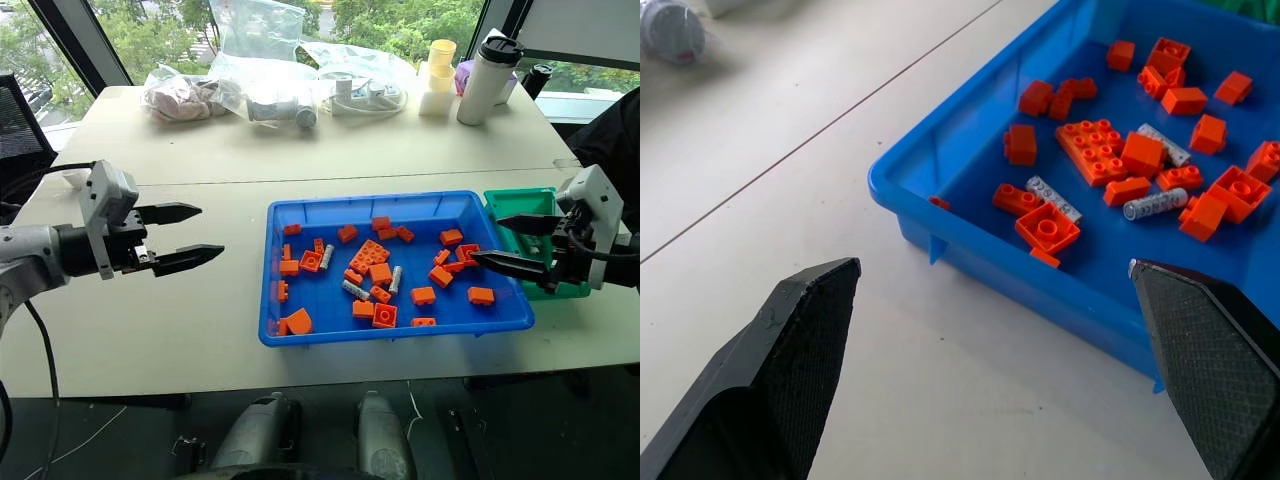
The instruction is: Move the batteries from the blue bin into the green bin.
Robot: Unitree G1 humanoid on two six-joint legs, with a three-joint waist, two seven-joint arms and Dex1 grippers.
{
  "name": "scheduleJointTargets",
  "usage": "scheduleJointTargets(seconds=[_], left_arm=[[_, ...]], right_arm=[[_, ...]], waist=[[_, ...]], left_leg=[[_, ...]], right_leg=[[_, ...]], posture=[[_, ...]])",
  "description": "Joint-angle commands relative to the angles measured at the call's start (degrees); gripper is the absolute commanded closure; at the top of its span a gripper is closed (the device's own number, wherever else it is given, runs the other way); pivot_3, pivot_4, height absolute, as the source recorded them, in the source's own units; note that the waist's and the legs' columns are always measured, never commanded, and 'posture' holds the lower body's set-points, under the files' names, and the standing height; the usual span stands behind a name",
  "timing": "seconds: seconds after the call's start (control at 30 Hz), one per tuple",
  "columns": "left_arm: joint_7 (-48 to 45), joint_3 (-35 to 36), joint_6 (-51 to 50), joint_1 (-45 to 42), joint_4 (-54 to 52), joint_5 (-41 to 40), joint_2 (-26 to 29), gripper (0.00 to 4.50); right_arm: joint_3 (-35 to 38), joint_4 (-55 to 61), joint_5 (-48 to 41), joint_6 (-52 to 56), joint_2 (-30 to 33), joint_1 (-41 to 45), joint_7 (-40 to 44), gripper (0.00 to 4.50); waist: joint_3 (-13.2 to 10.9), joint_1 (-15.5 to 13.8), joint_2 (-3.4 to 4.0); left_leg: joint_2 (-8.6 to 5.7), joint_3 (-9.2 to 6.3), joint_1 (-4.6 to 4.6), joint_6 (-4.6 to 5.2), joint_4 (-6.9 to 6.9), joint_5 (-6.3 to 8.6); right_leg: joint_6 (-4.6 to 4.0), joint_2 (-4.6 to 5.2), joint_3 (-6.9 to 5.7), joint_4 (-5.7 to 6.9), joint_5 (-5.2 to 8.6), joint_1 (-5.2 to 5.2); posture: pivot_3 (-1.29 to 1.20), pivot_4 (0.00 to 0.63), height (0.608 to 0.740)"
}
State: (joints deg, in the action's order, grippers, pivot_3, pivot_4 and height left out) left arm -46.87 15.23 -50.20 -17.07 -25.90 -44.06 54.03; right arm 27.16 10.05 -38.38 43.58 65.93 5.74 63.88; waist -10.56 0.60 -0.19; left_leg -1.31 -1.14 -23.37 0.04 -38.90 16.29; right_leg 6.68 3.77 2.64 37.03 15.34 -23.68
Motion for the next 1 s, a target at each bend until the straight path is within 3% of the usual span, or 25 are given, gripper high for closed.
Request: scheduleJointTargets(seconds=[0.03,0.5,0.77,1.0], left_arm=[[-0.3,0.2,1.3,-1.5,-0.1,0.5,0.5,0.00],[-1.0,-2.3,4.3,-1.5,0.1,5.2,1.2,0.00],[-2.9,-3.0,5.9,-2.7,1.5,6.8,1.6,0.00],[-12.1,-6.5,6.9,-5.9,4.0,7.7,6.9,0.00]], right_arm=[[0.5,1.4,0.0,-0.9,-0.2,0.7,-0.1,0.09],[-2.1,1.3,-0.1,-1.0,-1.2,3.5,-1.4,0.09],[-6.3,-0.5,-1.5,4.5,-1.8,11.3,-5.6,0.09],[-13.8,4.2,-1.7,5.9,-5.4,19.2,-7.4,0.09]], waist=[[0.0,0.0,0.00],[0.0,0.0,0.00],[0.0,0.1,0.00],[0.0,0.1,0.00]], left_leg=[[0.00,0.00,0.00,0.00,0.00,0.00],[0.00,0.00,0.00,0.00,0.00,0.00],[0.00,0.00,0.00,0.00,0.00,0.00],[0.00,0.00,-0.02,0.00,0.00,0.00]], right_leg=[[0.00,0.00,0.00,0.00,0.00,0.00],[0.00,-0.02,0.00,0.01,0.00,0.00],[0.00,-0.01,0.00,0.01,0.00,-0.01],[0.00,0.00,0.00,0.01,0.00,-0.04]], posture=[[0.00,0.150,0.740],[0.00,0.150,0.740],[0.00,0.150,0.740],[0.00,0.150,0.740]])
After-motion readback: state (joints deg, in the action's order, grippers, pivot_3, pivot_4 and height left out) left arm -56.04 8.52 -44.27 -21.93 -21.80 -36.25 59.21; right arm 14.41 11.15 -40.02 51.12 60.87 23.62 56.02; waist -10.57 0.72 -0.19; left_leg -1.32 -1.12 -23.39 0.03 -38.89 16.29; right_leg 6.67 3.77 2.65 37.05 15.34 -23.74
